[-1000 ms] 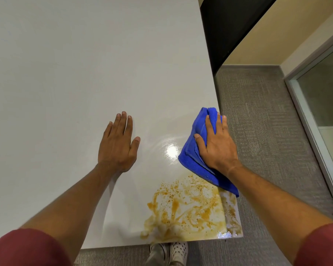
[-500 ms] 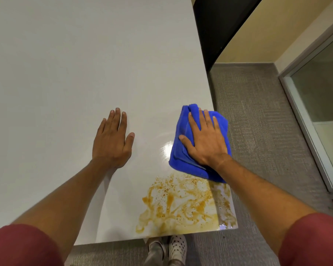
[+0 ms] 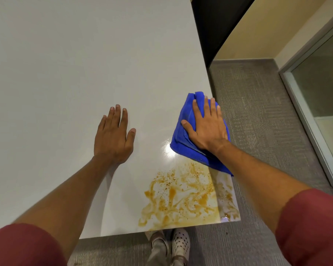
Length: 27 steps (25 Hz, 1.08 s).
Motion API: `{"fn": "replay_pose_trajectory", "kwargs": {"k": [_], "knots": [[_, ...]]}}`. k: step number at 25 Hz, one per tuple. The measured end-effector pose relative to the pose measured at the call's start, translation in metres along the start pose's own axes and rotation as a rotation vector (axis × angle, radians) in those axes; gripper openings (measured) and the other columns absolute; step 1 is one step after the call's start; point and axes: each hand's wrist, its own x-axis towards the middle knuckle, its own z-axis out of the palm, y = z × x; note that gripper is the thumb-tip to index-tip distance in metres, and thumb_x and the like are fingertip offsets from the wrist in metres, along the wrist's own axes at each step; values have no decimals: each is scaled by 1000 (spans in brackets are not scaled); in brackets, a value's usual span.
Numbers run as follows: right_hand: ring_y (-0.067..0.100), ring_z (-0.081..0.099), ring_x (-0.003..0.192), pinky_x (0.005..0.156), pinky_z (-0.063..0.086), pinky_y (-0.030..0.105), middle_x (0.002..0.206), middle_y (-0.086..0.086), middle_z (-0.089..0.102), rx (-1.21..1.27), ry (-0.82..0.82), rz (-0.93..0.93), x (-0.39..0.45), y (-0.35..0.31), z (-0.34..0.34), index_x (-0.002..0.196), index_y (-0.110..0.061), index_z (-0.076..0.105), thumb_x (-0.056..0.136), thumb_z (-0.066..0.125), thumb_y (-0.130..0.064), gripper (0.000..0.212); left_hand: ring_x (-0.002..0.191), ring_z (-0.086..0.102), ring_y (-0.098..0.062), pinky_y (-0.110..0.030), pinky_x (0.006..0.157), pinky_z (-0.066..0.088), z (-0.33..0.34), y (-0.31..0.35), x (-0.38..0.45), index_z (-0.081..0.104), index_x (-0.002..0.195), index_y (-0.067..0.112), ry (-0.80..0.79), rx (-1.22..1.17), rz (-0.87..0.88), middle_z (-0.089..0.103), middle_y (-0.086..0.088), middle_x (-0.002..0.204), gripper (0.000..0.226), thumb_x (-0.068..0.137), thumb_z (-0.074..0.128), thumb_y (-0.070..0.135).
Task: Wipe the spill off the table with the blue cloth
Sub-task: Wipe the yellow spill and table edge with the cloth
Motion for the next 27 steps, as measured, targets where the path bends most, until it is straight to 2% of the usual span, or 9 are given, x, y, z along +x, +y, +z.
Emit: {"fn": "replay_pose_trajectory", "kwargs": {"k": [4,7,9,11,15,27], "knots": [[29,0,154,125,3,48,166,14,7,20,7,-313,-50,-8,10,159,-20,4,96,19,-67,80,153,-2,-20,-38,123,2,-4,1,-7,7,157,14,-20,-31,-9,1,-8,166,67,99,17,47],[24,3,154,125,1,42,166,11,10,119,13,-240,-70,1,13,158,-16,7,98,21,-61,76,152,-3,-19,-37,123,1,-5,2,-24,7,157,13,-24,-60,-30,1,-8,166,67,100,16,46],[25,2,154,124,-2,42,167,11,7,82,7,-167,-64,2,10,158,-17,10,98,17,-58,73,152,-3,-19,-37,123,0,-4,3,-34,6,157,13,-14,-49,-34,1,-8,166,66,100,15,45],[27,-2,154,124,-4,44,167,10,2,42,-18,-168,-51,-7,8,158,-18,6,99,14,-58,72,153,-2,-20,-37,123,1,-3,2,-38,7,157,13,-5,-37,-34,2,-9,166,65,101,15,44],[29,-10,153,124,-5,46,166,11,-6,18,-88,-267,-38,-33,8,158,-18,-2,97,10,-61,75,153,-3,-20,-38,123,1,-2,3,-43,5,157,14,-11,-35,-33,0,-8,166,65,101,16,45],[26,-7,154,125,-2,44,167,9,-2,-20,-92,-563,-88,-76,16,158,-19,2,101,15,-55,69,153,-1,-19,-38,123,0,-5,-2,-102,8,157,14,-11,-56,-10,3,-7,166,63,101,15,42]]}}
